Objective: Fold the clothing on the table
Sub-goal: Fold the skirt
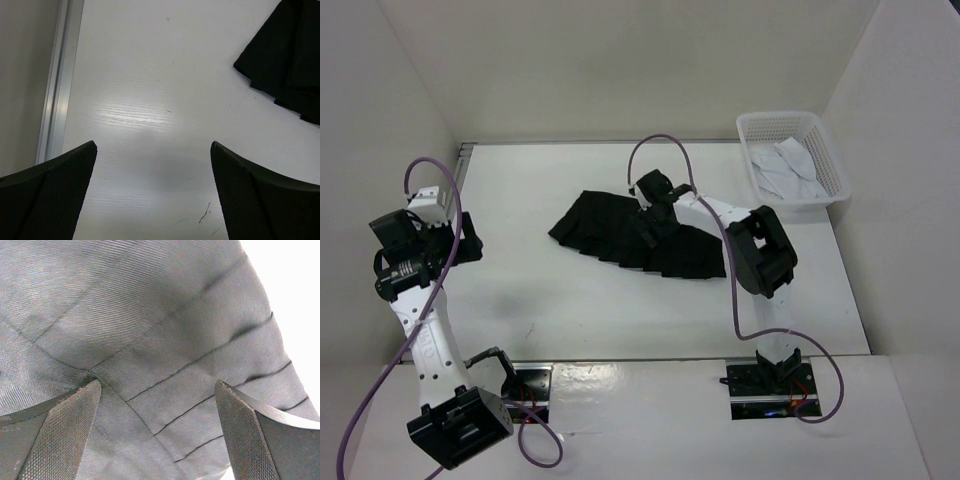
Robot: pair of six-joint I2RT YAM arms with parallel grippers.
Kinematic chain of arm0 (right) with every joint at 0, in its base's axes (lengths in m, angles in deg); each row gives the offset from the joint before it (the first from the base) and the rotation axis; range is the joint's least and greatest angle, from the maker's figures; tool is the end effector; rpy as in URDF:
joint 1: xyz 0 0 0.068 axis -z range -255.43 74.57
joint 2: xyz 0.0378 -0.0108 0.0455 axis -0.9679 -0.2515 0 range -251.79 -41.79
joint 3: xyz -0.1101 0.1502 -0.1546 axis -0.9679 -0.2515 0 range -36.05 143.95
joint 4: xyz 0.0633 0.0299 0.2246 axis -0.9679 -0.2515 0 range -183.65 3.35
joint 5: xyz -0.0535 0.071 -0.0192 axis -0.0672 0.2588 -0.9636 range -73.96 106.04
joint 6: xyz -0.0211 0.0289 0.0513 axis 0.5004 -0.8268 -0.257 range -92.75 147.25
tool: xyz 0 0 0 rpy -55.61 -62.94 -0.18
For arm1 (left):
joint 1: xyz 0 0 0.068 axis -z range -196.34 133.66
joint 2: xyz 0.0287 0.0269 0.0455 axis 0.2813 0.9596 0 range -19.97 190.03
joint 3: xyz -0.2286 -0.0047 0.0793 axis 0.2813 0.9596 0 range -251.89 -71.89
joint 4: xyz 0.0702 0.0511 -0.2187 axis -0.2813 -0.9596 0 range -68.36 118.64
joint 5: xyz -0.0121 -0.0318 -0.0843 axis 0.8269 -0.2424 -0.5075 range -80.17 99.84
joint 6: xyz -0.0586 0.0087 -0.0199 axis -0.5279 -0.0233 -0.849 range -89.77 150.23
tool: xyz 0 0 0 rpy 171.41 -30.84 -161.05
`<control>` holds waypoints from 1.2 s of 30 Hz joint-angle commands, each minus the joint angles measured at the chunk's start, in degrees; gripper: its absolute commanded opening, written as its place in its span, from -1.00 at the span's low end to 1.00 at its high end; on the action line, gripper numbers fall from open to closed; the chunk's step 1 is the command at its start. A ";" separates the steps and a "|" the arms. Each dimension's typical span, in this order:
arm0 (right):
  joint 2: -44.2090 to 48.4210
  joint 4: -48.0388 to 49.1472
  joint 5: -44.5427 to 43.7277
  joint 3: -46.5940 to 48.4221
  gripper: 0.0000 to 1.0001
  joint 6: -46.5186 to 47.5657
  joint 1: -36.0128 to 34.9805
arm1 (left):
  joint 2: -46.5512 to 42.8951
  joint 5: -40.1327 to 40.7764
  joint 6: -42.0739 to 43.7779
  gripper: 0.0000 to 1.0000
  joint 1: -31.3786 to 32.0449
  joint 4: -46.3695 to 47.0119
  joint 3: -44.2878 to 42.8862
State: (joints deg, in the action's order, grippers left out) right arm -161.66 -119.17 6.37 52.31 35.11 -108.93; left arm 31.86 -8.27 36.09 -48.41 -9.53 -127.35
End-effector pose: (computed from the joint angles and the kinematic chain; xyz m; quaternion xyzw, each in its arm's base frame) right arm 0.3420 0.2167 0.1438 -0.3252 0.9151 -0.0304 0.2366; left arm 0.1668 0.0870 0.3020 -0.1269 0.8680 0.0176 0.4798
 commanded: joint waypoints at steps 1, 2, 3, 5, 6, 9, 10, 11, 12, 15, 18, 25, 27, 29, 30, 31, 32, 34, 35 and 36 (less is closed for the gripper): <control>-2.12 -1.68 -5.09 -5.91 0.97 18.04 -0.61 | -1.03 -1.67 0.37 1.00 -0.36 1.17 0.27; -1.51 -1.68 -5.09 -5.92 0.97 18.85 -0.61 | -1.03 -1.67 0.37 1.00 -0.36 1.17 0.27; -0.89 -1.16 -5.96 -5.39 0.97 18.86 -0.61 | -1.03 -2.19 0.37 1.00 -0.36 1.17 0.27; 1.21 -1.85 -5.97 -3.20 0.97 18.17 -0.61 | -1.03 -2.19 0.90 1.00 -0.36 1.17 0.27; 1.92 -4.64 -4.93 1.16 0.97 17.03 -0.61 | -1.03 -2.19 0.90 1.00 -0.36 1.17 0.27; 5.16 -11.93 2.09 11.61 0.97 12.19 -0.61 | -1.03 -4.56 2.12 1.00 -0.36 0.65 0.27; 5.87 -13.53 6.12 13.75 0.97 11.14 -0.61 | -1.03 -5.96 3.00 1.00 0.25 0.64 0.27; 7.19 -14.93 7.98 17.43 0.97 9.56 -0.61 | -0.51 -9.28 4.05 1.00 1.04 0.12 0.27; 7.72 -17.12 9.31 18.77 0.97 8.67 -0.61 | 0.54 -11.05 5.80 1.00 2.35 -0.41 0.27; 9.48 -19.69 14.84 21.15 0.97 7.44 2.02 | 8.43 -14.76 7.84 1.00 9.73 -2.16 -3.41; 12.11 -20.22 19.24 18.00 0.97 6.91 7.64 | 25.18 -17.22 11.25 1.00 19.13 -5.67 -10.52; 20.37 -20.22 21.90 1.22 0.97 6.91 16.01 | 43.51 -14.78 14.52 1.00 34.26 -1.65 -25.82; 23.27 -20.22 21.89 -3.18 0.97 6.29 16.01 | 47.82 -13.18 14.52 1.00 35.85 0.37 -28.11; 24.68 -20.22 21.89 -6.07 0.97 6.29 16.01 | 51.15 -12.57 13.65 1.00 37.17 2.74 -30.75; 25.21 -20.22 21.89 -6.79 0.97 6.29 16.01 | 52.31 -12.57 13.64 1.00 37.17 2.75 -31.72; 26.00 -20.22 21.89 -7.49 0.97 6.90 16.01 | 53.36 -12.57 13.64 1.00 37.87 3.54 -32.51; 26.01 -20.22 21.89 -8.63 0.97 6.91 16.53 | 55.46 -11.17 13.64 1.00 38.40 4.07 -33.82; 26.53 -20.22 21.37 -9.51 0.97 6.91 16.53 | 57.49 -9.93 14.17 1.00 38.40 4.60 -34.88; 27.14 -20.22 21.36 -10.13 0.97 6.91 16.53 | 59.24 -9.93 14.87 1.00 38.40 4.60 -34.89; 27.15 -20.22 21.36 -10.13 0.97 6.91 17.14 | 60.04 -8.62 14.87 1.00 38.40 5.12 -35.67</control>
State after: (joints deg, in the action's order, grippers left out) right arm -138.12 -139.41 27.42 42.78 42.08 -92.43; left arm 88.84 -19.05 48.58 -10.08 -6.28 -161.01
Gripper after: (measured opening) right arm 0.986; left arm 1.001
